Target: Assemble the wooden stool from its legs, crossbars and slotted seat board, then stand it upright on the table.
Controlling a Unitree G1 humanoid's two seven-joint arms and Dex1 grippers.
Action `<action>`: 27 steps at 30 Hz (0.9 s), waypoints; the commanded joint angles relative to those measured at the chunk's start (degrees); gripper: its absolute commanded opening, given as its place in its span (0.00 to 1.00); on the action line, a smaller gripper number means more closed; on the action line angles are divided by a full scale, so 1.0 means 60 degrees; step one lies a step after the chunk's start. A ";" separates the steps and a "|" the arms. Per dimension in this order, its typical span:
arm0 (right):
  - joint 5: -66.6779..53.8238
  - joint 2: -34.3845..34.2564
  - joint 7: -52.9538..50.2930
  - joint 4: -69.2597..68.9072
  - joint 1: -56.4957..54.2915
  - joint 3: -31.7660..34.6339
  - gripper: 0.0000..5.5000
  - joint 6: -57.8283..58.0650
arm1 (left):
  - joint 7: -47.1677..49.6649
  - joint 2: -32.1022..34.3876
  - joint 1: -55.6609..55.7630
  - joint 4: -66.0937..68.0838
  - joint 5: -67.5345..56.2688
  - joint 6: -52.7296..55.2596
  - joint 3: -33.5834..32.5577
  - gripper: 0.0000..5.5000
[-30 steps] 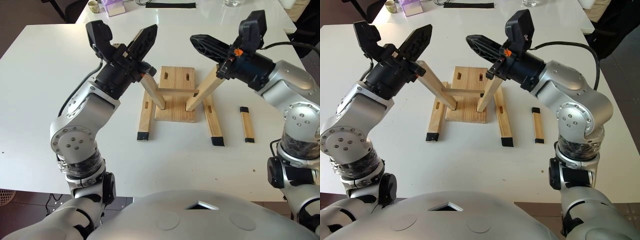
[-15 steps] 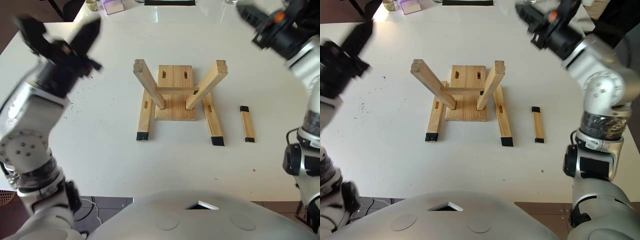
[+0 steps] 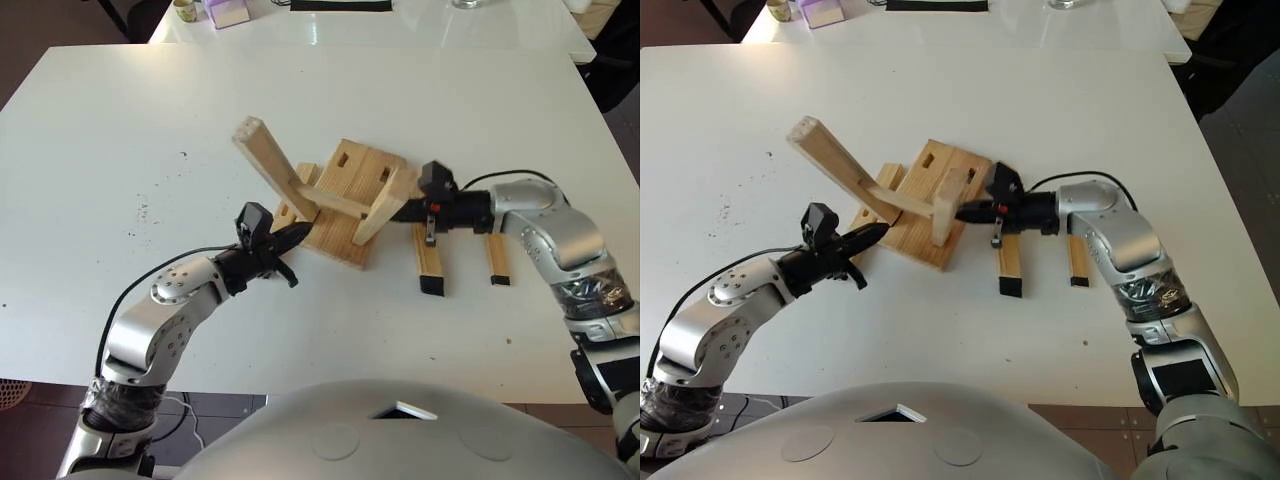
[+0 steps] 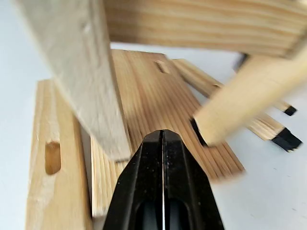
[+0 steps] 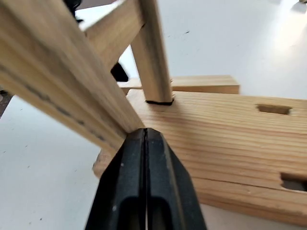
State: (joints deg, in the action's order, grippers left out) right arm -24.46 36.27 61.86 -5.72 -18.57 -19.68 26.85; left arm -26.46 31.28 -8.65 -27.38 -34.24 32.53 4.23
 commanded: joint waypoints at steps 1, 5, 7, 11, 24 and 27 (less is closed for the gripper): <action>0.0625 -0.0768 -0.0413 -0.0256 0.0553 -0.0900 0.00 -0.0007 | 0.0310 -0.0068 0.0180 0.0701 0.0854 -0.0119 -0.0074 0.00; 0.0559 -0.1749 -0.1514 -0.0725 0.1097 -0.0839 0.00 0.0468 | 0.0267 -0.0109 0.0313 0.1118 0.1178 -0.0197 -0.0290 0.00; 0.0335 -0.1871 -0.1916 -0.1142 0.1186 -0.0401 0.00 0.0731 | 0.0209 -0.0144 0.0310 0.1112 0.1147 -0.0206 -0.0456 0.00; 0.0189 -0.1257 -0.2270 -0.1095 0.0727 0.1283 0.00 0.0669 | -0.0155 -0.0021 0.0005 0.0814 0.0427 -0.0017 -0.1397 0.00; 0.4529 -0.2520 -0.3350 0.9494 -0.4331 0.0065 0.00 -0.3330 | -0.1923 0.1109 -0.1758 0.0020 0.0707 0.0523 -0.0482 0.00; 0.4676 -0.2503 -0.2100 0.9615 -0.4342 -0.0163 0.00 -0.3547 | -0.1432 0.0487 -0.1082 0.0310 0.1108 0.0617 0.0150 0.00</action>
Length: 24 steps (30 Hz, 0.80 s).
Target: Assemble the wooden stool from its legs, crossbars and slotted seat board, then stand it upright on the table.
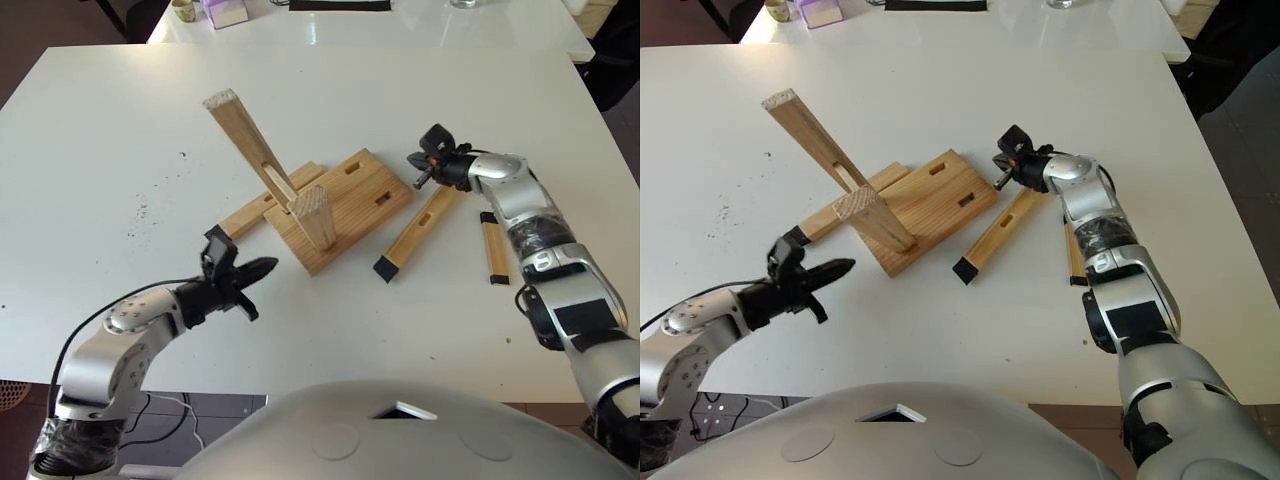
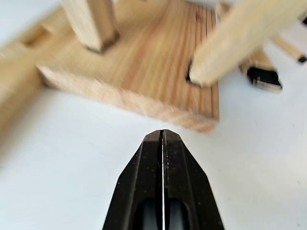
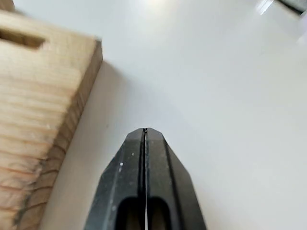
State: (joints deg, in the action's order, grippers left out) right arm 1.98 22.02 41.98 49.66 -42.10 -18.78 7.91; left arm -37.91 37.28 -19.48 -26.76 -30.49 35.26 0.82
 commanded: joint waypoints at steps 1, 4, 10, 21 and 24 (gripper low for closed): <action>0.0371 -0.0092 0.1558 0.0383 -0.0379 -0.0405 0.00 -0.0519 | 0.0619 -0.0671 0.0902 0.0361 0.0615 0.0169 0.0806 0.00; 0.0423 0.0106 0.2534 -0.0331 0.0015 -0.0576 0.00 -0.0537 | 0.0837 -0.0815 0.1098 0.0658 0.0895 0.0118 0.0745 0.00; 0.0037 0.1526 0.4118 -0.4222 0.2039 -0.0718 0.00 0.0360 | 0.0520 -0.0408 0.1342 0.1180 0.1211 -0.0112 0.0302 0.00; -0.0406 0.2638 0.4984 -0.6219 0.2397 0.0118 0.00 0.0754 | 0.0868 -0.0249 0.1809 0.2003 0.1064 -0.0309 -0.1817 0.00; -0.0599 0.2973 0.4956 -0.5877 0.1689 0.0761 0.00 0.0684 | 0.0477 -0.0294 0.1190 0.1141 -0.0293 0.0245 -0.3238 0.00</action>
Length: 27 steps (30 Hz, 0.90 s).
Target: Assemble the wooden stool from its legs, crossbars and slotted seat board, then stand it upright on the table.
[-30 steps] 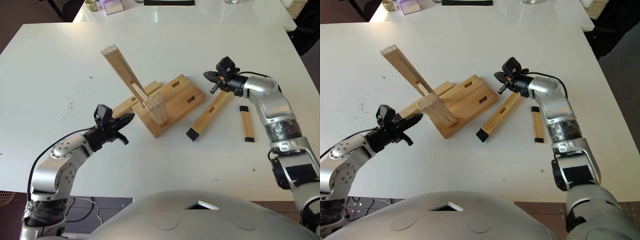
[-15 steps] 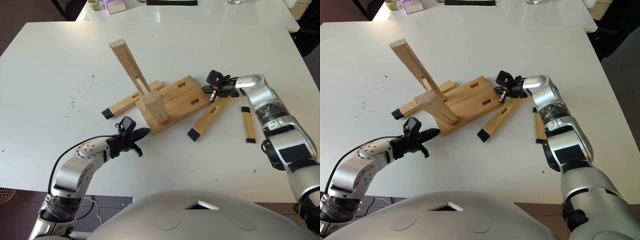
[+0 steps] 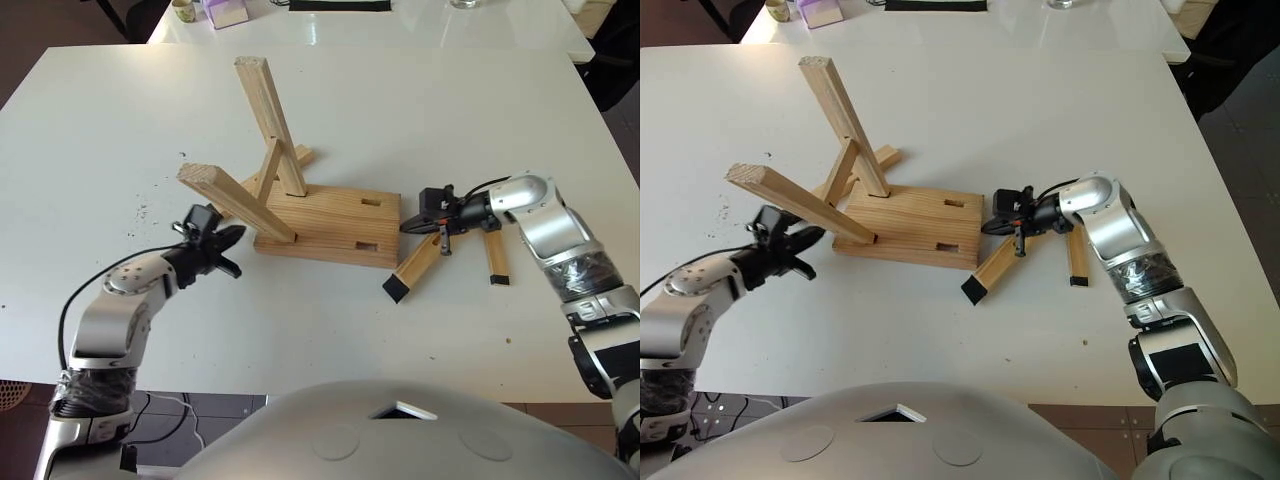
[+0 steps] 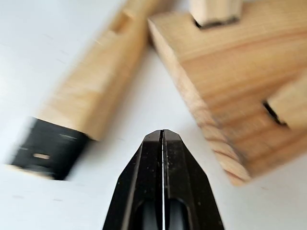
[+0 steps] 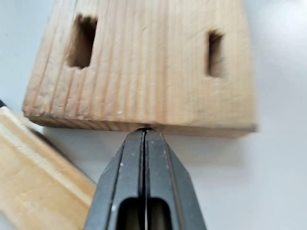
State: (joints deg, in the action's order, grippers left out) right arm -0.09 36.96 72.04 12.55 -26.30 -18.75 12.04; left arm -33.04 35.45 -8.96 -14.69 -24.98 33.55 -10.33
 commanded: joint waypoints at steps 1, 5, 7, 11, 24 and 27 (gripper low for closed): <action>-0.0229 0.0468 -0.0033 0.0532 -0.1183 0.0806 0.00 -0.0118 | -0.0496 0.0065 -0.0922 -0.1126 -0.1468 0.0654 -0.1625 0.00; 0.0384 -0.0705 -0.1197 0.2429 -0.2211 0.0547 0.00 -0.0861 | -0.1574 0.0449 -0.2492 -0.2398 -0.1747 0.0797 -0.0931 0.00; 0.0810 -0.1687 -0.2282 0.4055 -0.2750 0.0337 0.00 -0.1531 | -0.1974 0.0518 -0.3035 -0.2807 -0.1419 0.0616 0.0071 0.00; 0.1240 -0.2770 -0.2937 0.6411 -0.3365 0.0065 0.00 -0.2368 | -0.1826 0.0342 -0.2878 -0.2580 -0.0515 0.0252 0.1499 0.00; 0.0433 -0.1843 0.1104 0.3574 -0.1803 -0.0283 0.00 -0.2038 | 0.0482 -0.1777 0.0095 -0.0971 0.0506 0.0639 0.2475 0.00; 0.0182 -0.1640 0.1142 0.1999 -0.0887 -0.0284 0.00 -0.1318 | 0.0361 -0.1802 0.0449 -0.0658 0.0546 0.0575 0.2562 0.00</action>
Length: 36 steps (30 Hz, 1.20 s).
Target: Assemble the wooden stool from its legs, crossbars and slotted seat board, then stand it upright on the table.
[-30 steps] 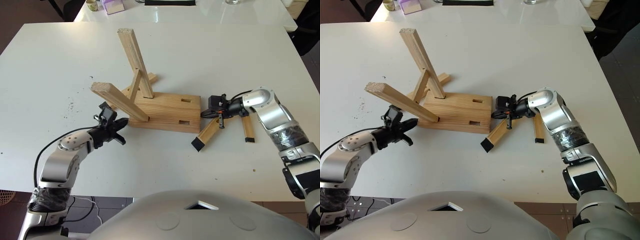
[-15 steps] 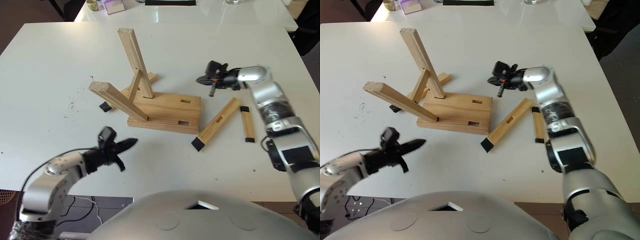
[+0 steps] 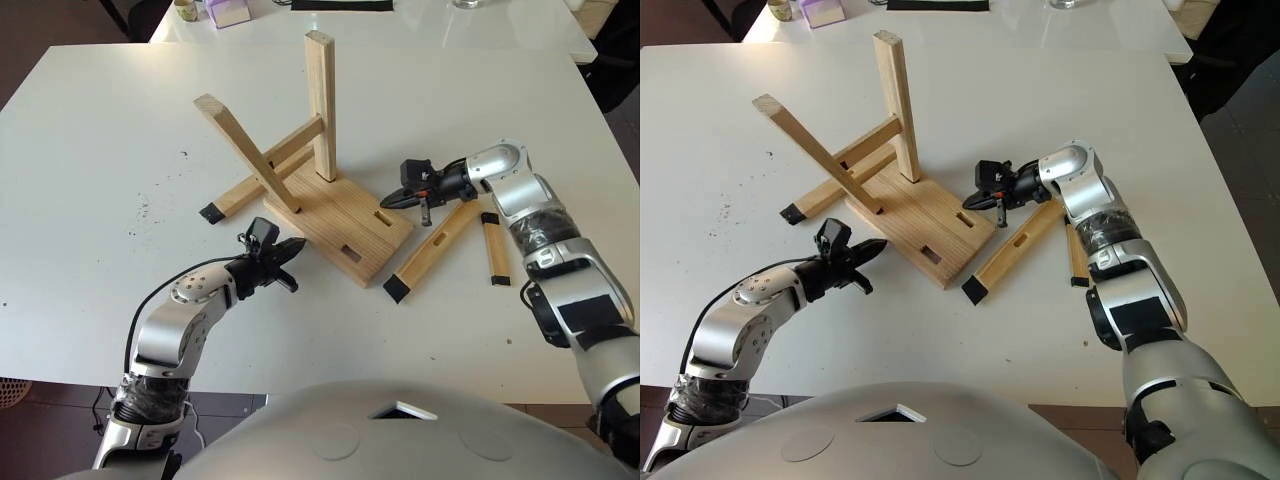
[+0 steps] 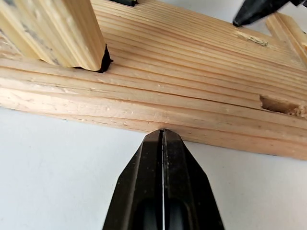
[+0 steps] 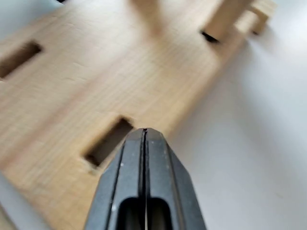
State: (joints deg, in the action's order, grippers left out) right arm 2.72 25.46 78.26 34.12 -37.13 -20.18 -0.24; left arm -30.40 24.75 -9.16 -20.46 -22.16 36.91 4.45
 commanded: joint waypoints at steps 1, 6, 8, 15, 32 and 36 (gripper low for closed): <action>-0.0384 0.0337 0.0045 -0.2116 0.1230 -0.0023 0.00 0.0996 | -0.0134 -0.0038 0.0650 0.0454 0.0109 -0.0029 0.0164 0.00; -0.0695 0.0478 -0.0430 -0.3679 0.2053 0.0094 0.00 0.1918 | -0.0165 -0.0251 0.1251 0.1212 0.0312 -0.0289 0.0274 0.00; -0.0835 0.0407 -0.0821 -0.3541 0.1649 0.0459 0.00 0.2128 | -0.0200 -0.0203 0.1328 0.1398 0.0413 -0.0418 0.0232 0.00; 0.0599 0.0090 -0.2656 0.0181 -0.0661 0.0207 0.00 0.0642 | -0.0369 0.0061 0.1770 0.2251 0.0837 -0.0862 0.0193 0.00; 0.0492 0.0873 -0.0302 -0.2308 0.0920 -0.0669 0.00 0.0285 | -0.0691 0.0210 0.1960 0.2062 0.1409 -0.0918 0.1002 0.00; 0.0481 0.0869 -0.0541 -0.2945 0.1535 -0.0760 0.00 0.0770 | -0.0839 0.0109 0.2315 0.2663 0.1535 -0.1203 0.1060 0.00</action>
State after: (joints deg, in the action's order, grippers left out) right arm 5.67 31.55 75.81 17.97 -29.77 -24.08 3.13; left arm -34.22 26.22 3.99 -6.06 -13.35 30.11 9.45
